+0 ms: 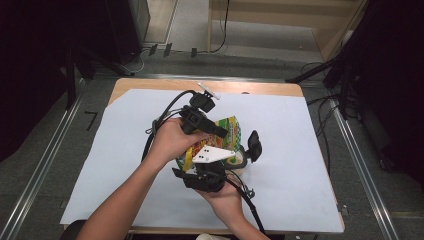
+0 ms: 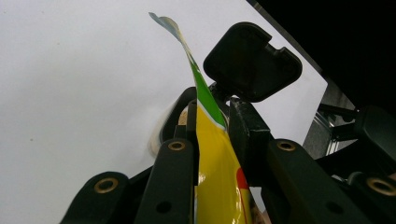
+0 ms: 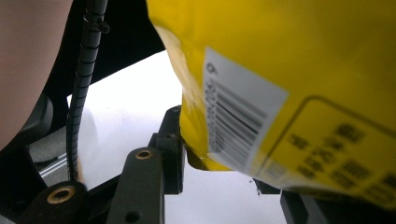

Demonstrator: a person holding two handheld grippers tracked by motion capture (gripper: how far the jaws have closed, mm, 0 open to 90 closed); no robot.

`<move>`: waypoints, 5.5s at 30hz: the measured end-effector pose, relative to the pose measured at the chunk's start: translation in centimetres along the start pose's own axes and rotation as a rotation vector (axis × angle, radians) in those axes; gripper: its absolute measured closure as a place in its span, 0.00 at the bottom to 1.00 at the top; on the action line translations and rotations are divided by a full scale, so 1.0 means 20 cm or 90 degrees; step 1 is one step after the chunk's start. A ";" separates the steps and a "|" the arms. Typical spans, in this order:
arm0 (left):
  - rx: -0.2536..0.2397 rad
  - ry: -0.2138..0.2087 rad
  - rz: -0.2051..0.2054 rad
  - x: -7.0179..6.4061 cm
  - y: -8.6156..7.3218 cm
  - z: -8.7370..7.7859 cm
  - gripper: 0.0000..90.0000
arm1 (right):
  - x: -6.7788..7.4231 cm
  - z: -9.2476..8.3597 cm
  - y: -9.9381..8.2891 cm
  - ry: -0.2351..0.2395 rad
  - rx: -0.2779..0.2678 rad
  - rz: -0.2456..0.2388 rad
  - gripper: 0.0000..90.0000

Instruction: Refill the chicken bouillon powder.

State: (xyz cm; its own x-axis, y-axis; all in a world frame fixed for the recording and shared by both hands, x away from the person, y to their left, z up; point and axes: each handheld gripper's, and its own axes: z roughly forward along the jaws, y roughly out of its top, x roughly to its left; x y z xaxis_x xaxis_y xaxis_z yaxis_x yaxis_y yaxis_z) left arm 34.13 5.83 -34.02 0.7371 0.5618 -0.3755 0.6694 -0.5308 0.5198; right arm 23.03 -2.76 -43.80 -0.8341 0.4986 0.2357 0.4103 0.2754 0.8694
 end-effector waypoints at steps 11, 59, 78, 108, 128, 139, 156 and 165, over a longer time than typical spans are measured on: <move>-0.004 -0.003 -0.003 0.01 -0.01 0.00 0.87 | 0.00 0.00 0.00 0.000 0.003 -0.005 0.70; -0.008 -0.011 -0.011 0.02 0.00 0.00 0.88 | 0.00 0.00 0.00 -0.003 0.005 -0.002 0.70; -0.006 -0.008 -0.012 0.02 0.00 0.00 0.88 | 0.00 0.00 0.01 -0.002 0.005 0.003 0.70; -0.003 -0.005 -0.011 0.02 0.01 0.00 0.87 | -0.01 -0.01 0.01 0.003 0.002 0.015 0.70; -0.005 -0.011 -0.013 0.02 0.02 0.01 0.87 | -0.02 -0.01 0.00 0.001 0.001 0.018 0.70; -0.001 -0.010 -0.011 0.01 0.03 0.01 0.87 | -0.02 -0.01 0.01 0.006 -0.002 0.029 0.70; 0.001 -0.009 -0.009 0.01 0.03 0.01 0.87 | -0.02 -0.01 0.01 0.004 -0.002 0.029 0.70; -0.001 -0.010 -0.006 0.01 0.03 0.01 0.87 | -0.02 -0.02 0.01 0.001 -0.001 0.026 0.70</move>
State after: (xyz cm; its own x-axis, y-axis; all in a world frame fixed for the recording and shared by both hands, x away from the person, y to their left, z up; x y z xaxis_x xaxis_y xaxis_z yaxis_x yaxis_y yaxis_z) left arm 34.62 5.46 -34.04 0.7319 0.5572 -0.3923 0.6764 -0.5246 0.5170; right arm 23.29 -3.18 -43.67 -0.8171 0.5081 0.2723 0.4441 0.2538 0.8593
